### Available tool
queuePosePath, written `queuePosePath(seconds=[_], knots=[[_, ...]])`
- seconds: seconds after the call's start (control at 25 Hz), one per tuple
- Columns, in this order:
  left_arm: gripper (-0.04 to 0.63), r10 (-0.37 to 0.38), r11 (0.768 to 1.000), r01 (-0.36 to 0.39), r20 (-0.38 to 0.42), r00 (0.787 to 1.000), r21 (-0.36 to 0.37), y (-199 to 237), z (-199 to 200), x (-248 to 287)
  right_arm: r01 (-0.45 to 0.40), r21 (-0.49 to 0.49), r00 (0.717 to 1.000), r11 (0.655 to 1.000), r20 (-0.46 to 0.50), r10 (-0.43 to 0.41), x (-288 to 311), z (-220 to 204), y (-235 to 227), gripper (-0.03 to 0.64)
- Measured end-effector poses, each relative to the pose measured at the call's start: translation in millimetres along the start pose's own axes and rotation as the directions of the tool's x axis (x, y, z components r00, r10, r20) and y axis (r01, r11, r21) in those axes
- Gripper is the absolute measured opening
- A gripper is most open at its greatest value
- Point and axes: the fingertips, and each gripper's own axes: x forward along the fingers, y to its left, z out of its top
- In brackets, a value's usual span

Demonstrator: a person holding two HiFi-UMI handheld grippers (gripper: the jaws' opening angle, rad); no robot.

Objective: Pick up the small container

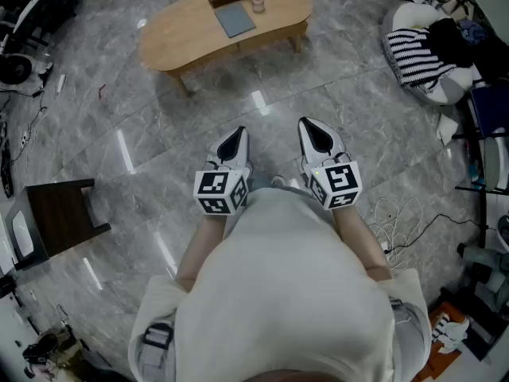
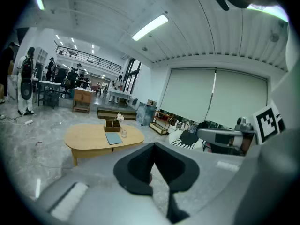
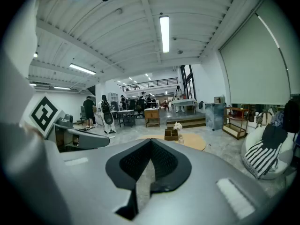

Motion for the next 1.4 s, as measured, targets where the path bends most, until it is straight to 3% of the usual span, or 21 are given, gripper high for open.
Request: queuePosePath(seconds=[0.48, 0.88, 1.04, 1.4], knots=[[0.002, 0.022, 1.0, -0.022, 0.024, 0.999, -0.013, -9.2, 7.8, 4.0, -0.035, -0.023, 0.999, 0.999, 0.023, 0.036, -5.7, 6.6, 3.3, -0.003], [0.002, 0.048, 0.997, -0.049, -0.004, 0.999, -0.061, -0.3, 5.1, 24.2, -0.107, 0.034, 0.994, 0.994, -0.014, 0.107, 15.4, -0.9, -4.4, -0.002], [0.002, 0.056, 0.995, -0.057, -0.01, 0.998, -0.08, 15.7, 8.0, 46.2, -0.127, 0.024, 0.991, 0.992, -0.033, 0.127, 40.7, -3.0, -12.9, -0.002], [0.002, 0.036, 0.997, -0.038, -0.033, 0.999, -0.067, 55.6, 41.3, 130.3, -0.081, 0.044, 0.995, 0.996, -0.052, 0.083, 119.4, 12.8, -67.1, -0.002]])
